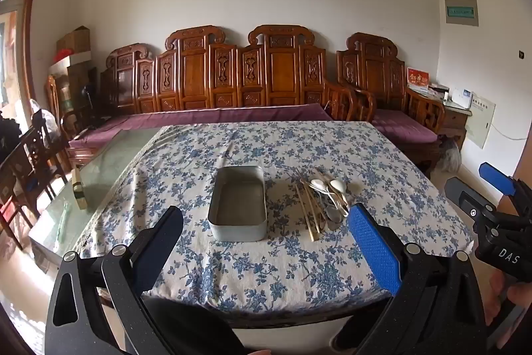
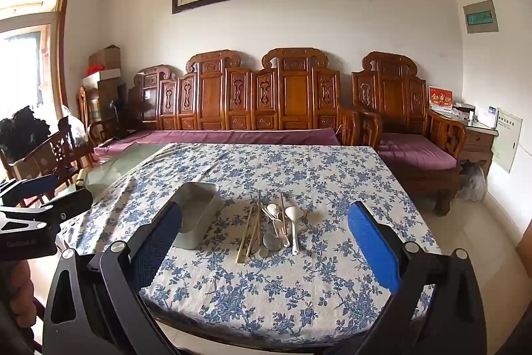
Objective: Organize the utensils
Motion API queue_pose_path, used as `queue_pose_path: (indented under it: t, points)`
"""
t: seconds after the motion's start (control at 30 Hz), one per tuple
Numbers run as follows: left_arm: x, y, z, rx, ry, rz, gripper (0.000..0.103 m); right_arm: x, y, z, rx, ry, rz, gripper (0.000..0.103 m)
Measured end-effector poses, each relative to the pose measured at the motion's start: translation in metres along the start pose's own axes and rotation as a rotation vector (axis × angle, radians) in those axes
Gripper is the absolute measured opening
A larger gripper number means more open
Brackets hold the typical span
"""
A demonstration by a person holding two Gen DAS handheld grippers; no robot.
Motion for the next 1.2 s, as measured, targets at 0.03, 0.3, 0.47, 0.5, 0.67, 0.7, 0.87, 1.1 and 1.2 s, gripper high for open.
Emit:
queue_pose_path:
  t: [0.03,0.3,0.47,0.5,0.67,0.7,0.87,1.1,1.2]
  points:
    - [0.0001,-0.0001,0.0001,0.001,0.0,-0.001,0.096,0.0,-0.0001,-0.0001,0.001,0.001,0.001,0.1]
    - [0.0,0.0,-0.0001,0.0,0.002,0.003,0.096,0.0002,-0.0007,-0.0005,0.001,0.001,-0.003,0.1]
    - [0.0,0.0,0.0,0.001,0.001,0.002,0.096,0.0005,-0.0012,-0.0001,-0.001,0.001,-0.004,0.1]
    - [-0.0001,0.0,0.0,0.002,0.001,0.003,0.096,0.0005,-0.0012,0.0,-0.001,0.001,-0.004,0.1]
    - [0.0,0.0,-0.0002,0.001,0.001,0.003,0.096,0.0003,-0.0015,0.0006,-0.001,0.001,-0.004,0.1]
    - [0.0,0.0,-0.0003,0.001,0.002,0.004,0.096,0.0,-0.0015,0.0005,-0.001,0.001,-0.004,0.1]
    - [-0.0004,0.0,-0.0003,0.003,0.0,0.004,0.096,-0.0003,-0.0015,0.0006,0.0,0.001,-0.005,0.1]
    - [-0.0035,0.0086,0.0058,0.004,-0.001,0.004,0.096,-0.0006,-0.0019,0.0004,0.0,0.001,-0.005,0.1]
    - [-0.0033,0.0078,0.0053,0.004,0.0,0.005,0.096,-0.0009,-0.0021,0.0002,-0.001,0.001,-0.005,0.1]
Point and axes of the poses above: each gripper's, at about its wrist camera, not at the fingertips, and x roughly the way its jaws point, z to its right, y to its top, the point moved 3 cm from there along x, roughly the way its jaws point, and after that the axes turned 8 degrees about -x, right-handed, at the moved point
